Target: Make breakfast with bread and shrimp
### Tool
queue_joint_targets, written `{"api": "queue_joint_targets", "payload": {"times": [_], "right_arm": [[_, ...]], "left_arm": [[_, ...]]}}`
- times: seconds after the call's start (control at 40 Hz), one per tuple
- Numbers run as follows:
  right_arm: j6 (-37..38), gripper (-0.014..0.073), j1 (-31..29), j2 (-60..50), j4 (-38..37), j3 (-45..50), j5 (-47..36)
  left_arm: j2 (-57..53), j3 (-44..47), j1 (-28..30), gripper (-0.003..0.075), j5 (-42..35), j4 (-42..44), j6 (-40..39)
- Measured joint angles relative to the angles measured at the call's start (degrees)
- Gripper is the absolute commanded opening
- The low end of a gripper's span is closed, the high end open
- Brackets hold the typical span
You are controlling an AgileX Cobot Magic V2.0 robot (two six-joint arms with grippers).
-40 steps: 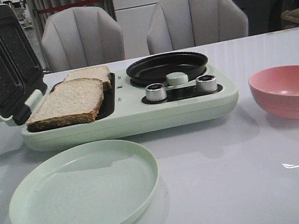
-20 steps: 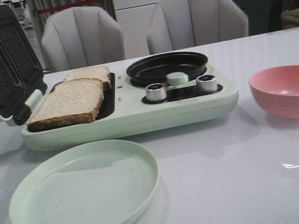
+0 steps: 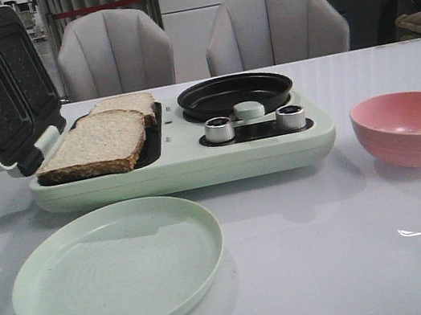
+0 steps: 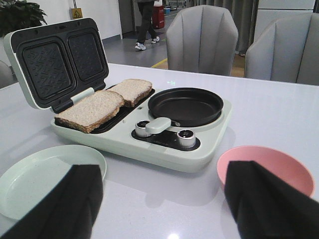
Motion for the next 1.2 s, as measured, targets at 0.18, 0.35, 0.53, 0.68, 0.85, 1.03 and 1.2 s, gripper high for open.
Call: {"api": "queue_joint_targets", "payload": {"times": [0.18,0.35,0.53,0.68,0.85,1.03,1.2], "right_arm": [[0.0,0.0603,0.0,0.0,0.0,0.0,0.0],[0.0,0.0603,0.0,0.0,0.0,0.0,0.0],[0.0,0.0603,0.0,0.0,0.0,0.0,0.0],[0.0,0.0603,0.0,0.0,0.0,0.0,0.0],[0.0,0.0603,0.0,0.0,0.0,0.0,-0.03],[0.0,0.0603,0.0,0.0,0.0,0.0,-0.13],[0.0,0.0603,0.0,0.0,0.0,0.0,-0.13]], "left_arm": [[11.5,-7.37,1.02,0.0413,-3.61,-1.7,0.0],[20.45,-14.72,8.66,0.0405,-3.99,-8.27,0.0],[26.99,-18.92,18.47,0.0405,-1.44,-14.99,0.72],[33.22,-22.67,27.59,0.0405,6.25,-25.88,8.97],[41.02,-25.34,38.27,0.0405,14.66,-47.91,27.23],[48.74,-25.74,44.8,0.0405,22.2,-69.35,43.98],[55.99,-25.84,45.98,0.0401,25.53,-79.95,51.19]]}}
